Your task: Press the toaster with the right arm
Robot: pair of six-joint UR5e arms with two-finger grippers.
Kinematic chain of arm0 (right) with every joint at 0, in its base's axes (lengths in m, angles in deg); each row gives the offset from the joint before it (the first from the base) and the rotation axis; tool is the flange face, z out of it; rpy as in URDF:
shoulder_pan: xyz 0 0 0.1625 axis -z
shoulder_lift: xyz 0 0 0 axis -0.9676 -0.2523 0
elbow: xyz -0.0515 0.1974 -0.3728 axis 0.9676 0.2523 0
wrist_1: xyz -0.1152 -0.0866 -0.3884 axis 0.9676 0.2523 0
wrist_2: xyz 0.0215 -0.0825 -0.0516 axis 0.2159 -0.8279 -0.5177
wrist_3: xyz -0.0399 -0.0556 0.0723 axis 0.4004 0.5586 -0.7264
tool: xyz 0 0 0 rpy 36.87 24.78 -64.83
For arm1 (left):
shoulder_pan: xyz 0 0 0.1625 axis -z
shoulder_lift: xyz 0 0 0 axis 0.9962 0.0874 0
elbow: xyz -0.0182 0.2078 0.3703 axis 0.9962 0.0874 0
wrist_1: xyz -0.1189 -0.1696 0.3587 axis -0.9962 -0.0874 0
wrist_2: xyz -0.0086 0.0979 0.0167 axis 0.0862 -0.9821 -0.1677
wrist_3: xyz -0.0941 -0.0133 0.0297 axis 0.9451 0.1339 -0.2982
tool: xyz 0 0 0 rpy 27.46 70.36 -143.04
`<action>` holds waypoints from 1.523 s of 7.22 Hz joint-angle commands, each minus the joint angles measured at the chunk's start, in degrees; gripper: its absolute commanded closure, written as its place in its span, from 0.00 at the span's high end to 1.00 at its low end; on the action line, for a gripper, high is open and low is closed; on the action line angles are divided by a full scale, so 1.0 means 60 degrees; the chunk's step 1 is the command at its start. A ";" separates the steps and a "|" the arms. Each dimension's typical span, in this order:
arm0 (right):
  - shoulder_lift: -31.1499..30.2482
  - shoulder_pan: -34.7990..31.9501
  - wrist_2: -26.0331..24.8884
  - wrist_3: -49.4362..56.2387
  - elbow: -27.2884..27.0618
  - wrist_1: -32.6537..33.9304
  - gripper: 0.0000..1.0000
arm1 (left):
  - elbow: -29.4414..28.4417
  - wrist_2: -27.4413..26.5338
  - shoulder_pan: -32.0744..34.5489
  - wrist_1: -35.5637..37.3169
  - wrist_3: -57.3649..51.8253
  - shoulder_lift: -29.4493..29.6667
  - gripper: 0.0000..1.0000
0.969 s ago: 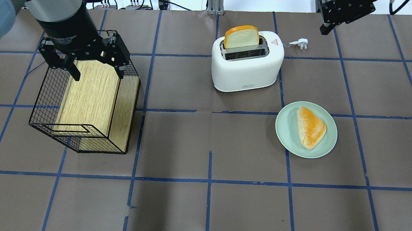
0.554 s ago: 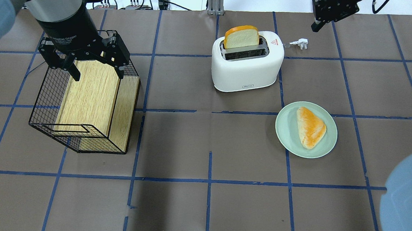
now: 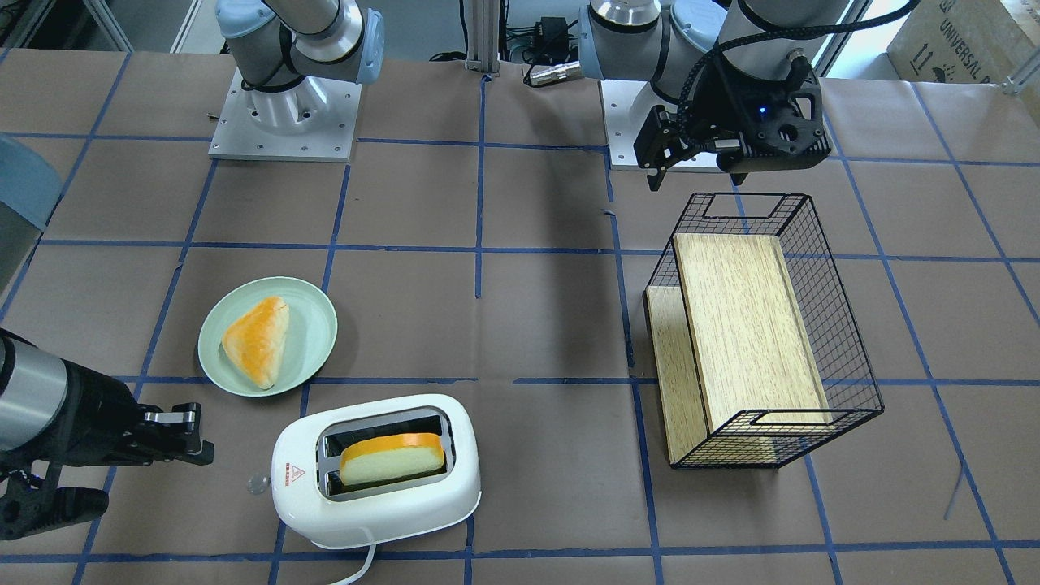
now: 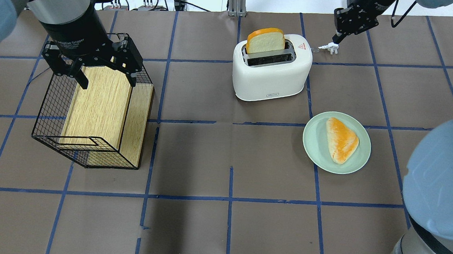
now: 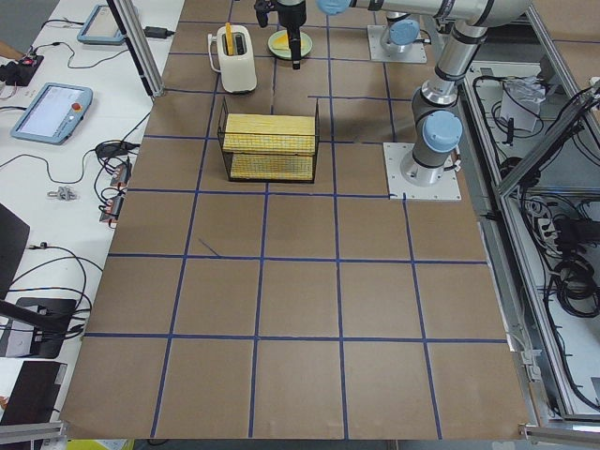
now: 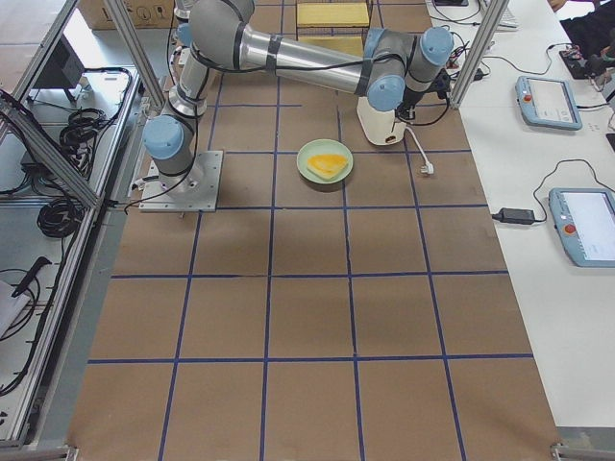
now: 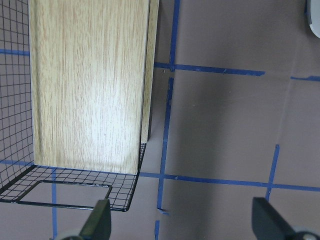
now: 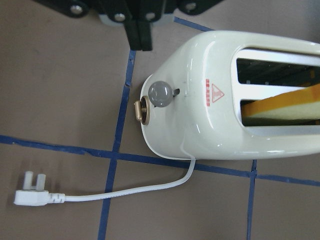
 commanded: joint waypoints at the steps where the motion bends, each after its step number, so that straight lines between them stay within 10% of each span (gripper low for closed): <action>1: 0.0297 0.0007 0.0551 -0.0033 0.0022 0.0085 0.02 | 0.0000 0.0000 0.0000 0.0015 0.0000 -0.0001 1.00; 11: 0.1088 0.0021 0.1137 0.0011 0.0242 0.0026 0.02 | 0.0000 0.0000 0.0000 0.0000 0.0000 -0.0001 1.00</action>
